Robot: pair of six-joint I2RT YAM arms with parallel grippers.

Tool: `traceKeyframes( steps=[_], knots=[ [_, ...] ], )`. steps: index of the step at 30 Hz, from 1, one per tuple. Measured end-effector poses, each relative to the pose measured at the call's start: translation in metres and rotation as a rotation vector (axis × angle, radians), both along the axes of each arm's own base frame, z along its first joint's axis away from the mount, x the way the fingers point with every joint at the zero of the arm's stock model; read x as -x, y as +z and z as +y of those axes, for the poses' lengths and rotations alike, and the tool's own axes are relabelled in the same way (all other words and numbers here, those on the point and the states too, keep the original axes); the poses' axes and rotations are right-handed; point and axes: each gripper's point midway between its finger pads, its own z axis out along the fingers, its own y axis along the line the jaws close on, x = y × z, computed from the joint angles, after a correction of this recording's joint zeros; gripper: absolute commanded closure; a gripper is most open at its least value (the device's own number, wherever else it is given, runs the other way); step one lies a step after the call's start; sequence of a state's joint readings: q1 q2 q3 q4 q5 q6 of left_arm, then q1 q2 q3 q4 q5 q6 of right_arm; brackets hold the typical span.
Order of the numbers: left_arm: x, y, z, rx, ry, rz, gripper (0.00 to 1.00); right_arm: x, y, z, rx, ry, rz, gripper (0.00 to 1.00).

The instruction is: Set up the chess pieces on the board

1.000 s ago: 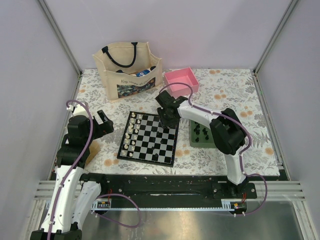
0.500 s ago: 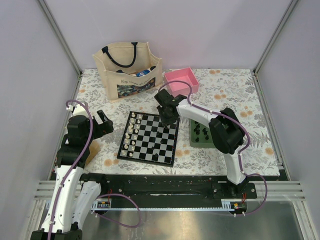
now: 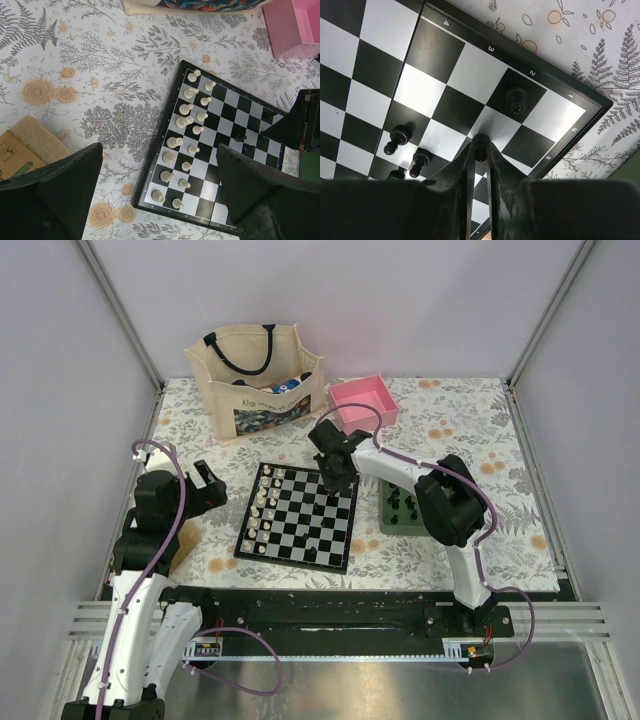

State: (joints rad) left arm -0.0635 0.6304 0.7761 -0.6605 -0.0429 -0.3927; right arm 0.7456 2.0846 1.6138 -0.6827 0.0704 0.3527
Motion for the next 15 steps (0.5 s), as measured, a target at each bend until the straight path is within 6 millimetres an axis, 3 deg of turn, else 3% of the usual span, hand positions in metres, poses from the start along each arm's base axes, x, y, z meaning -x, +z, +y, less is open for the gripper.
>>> traceKeyframes(
  steps=[15],
  knots=[
    [0.000, 0.000, 0.000, 0.003, -0.001, 0.002, 0.01, -0.012, 0.006, -0.003, 0.031, -0.012, -0.045, 0.81]
  ],
)
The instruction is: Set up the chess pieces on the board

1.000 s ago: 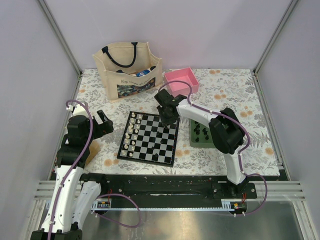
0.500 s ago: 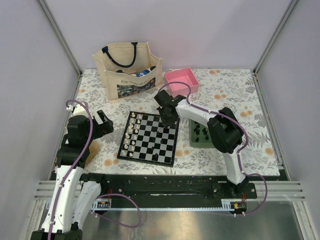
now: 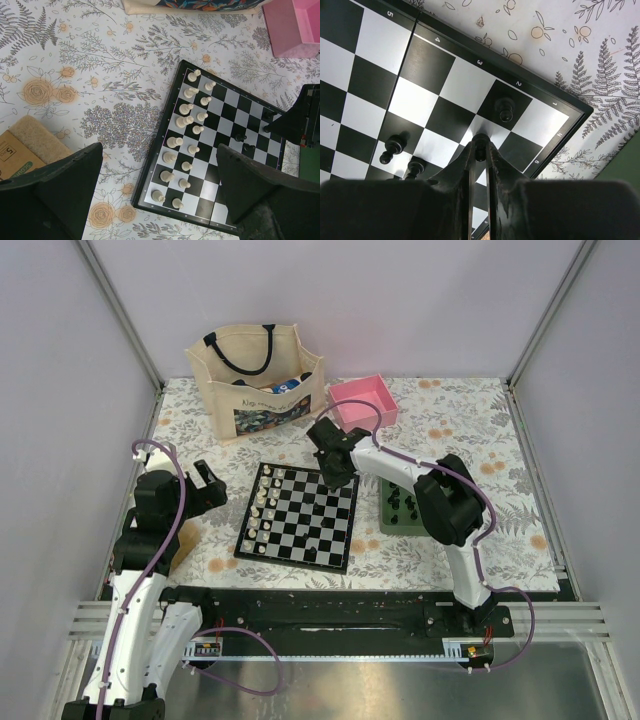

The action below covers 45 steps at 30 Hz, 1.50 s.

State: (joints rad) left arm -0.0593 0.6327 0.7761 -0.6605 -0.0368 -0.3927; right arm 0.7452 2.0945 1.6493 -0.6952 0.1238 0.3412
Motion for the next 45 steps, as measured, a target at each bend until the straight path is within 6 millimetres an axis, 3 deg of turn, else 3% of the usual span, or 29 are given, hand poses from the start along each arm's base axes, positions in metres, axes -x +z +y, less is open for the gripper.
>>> traceKeyframes(
  steps=[18, 24, 28, 36, 45],
  knots=[
    [0.000, -0.001, 0.000, 0.000, 0.001, 0.004, 0.01, 0.003, -0.005, -0.002, 0.013, 0.006, 0.019, 0.58],
    [0.000, -0.001, 0.001, 0.000, 0.002, 0.004, 0.01, 0.011, 0.031, -0.007, -0.040, 0.013, -0.025, 0.56],
    [0.000, -0.001, 0.001, 0.002, 0.002, 0.004, 0.01, 0.029, 0.052, -0.009, -0.093, 0.026, -0.040, 0.55],
    [0.000, -0.001, 0.000, 0.005, -0.001, 0.004, 0.01, 0.055, 0.031, 0.023, -0.111, 0.105, 0.026, 0.55],
    [0.000, -0.001, 0.000, 0.005, -0.001, 0.004, 0.01, 0.051, 0.018, 0.036, -0.106, 0.117, 0.048, 0.55]
  ],
)
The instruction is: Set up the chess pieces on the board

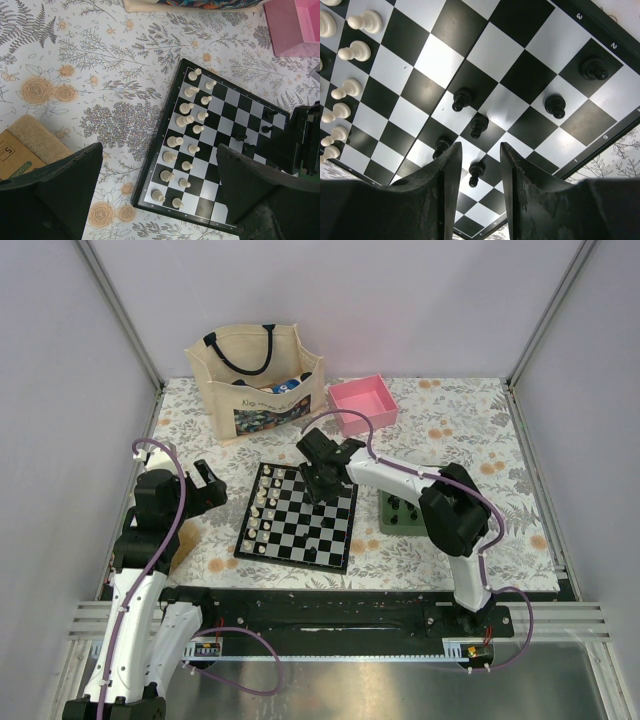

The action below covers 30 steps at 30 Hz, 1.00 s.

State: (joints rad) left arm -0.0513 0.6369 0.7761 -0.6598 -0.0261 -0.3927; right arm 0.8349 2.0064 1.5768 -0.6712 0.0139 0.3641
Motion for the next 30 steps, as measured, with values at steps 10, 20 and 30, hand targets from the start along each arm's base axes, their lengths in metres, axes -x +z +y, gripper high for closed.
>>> traceKeyframes(
  steps=[10, 20, 30],
  knots=[
    [0.000, 0.000, 0.000, 0.000, 0.001, 0.000, 0.01, -0.005, -0.013, 0.006, 0.017, 0.000, 0.015, 0.63],
    [0.000, 0.000, 0.001, 0.000, 0.003, 0.000, 0.01, -0.008, -0.020, 0.009, 0.028, 0.000, 0.024, 0.69],
    [0.000, 0.000, 0.001, 0.001, 0.005, 0.000, 0.01, -0.008, -0.021, 0.006, 0.042, 0.004, 0.021, 0.81]
  ],
)
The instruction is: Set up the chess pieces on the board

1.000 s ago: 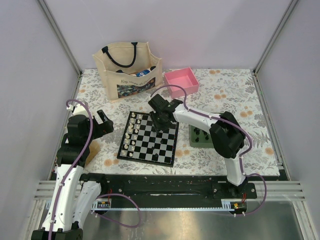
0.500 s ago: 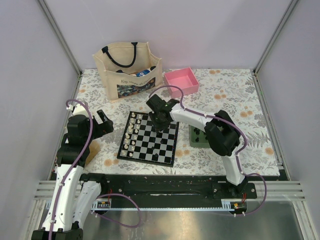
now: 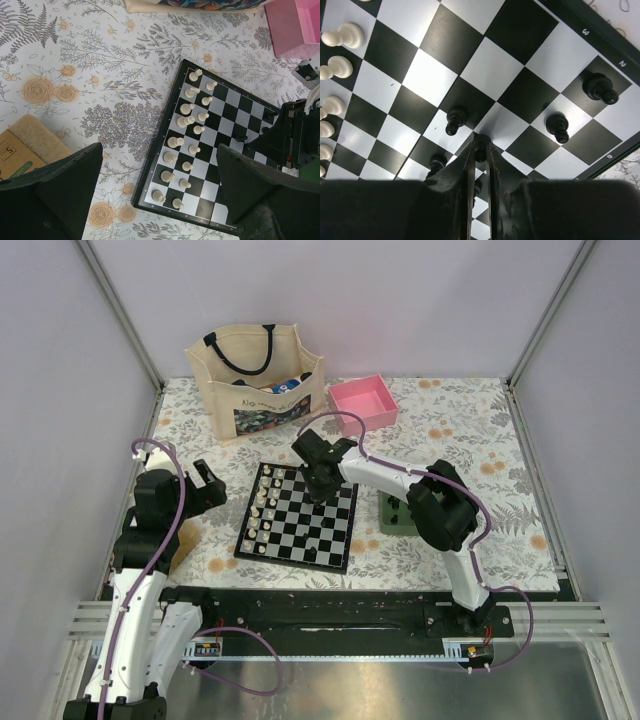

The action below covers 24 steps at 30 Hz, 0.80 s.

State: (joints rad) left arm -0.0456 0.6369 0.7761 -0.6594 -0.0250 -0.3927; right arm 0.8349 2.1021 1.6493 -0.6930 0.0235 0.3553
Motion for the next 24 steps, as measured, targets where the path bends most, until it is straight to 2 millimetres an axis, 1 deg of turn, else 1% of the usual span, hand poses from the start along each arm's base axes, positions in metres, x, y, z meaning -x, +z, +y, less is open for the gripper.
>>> traceKeyframes(
  steps=[6, 11, 17, 24],
  knots=[
    [0.000, 0.000, 0.000, 0.000, 0.001, 0.000, 0.01, -0.005, 0.000, -0.007, 0.031, -0.013, -0.033, 0.82],
    [0.000, 0.000, 0.000, 0.000, 0.001, 0.000, 0.01, -0.003, -0.001, -0.021, 0.054, -0.030, -0.043, 0.82],
    [0.000, 0.000, 0.000, 0.000, 0.001, -0.001, 0.01, -0.007, -0.001, -0.033, 0.053, -0.056, -0.044, 0.82],
    [0.000, 0.000, 0.000, 0.000, 0.001, -0.001, 0.01, -0.010, -0.001, -0.038, 0.052, -0.068, -0.047, 0.79]
  ],
)
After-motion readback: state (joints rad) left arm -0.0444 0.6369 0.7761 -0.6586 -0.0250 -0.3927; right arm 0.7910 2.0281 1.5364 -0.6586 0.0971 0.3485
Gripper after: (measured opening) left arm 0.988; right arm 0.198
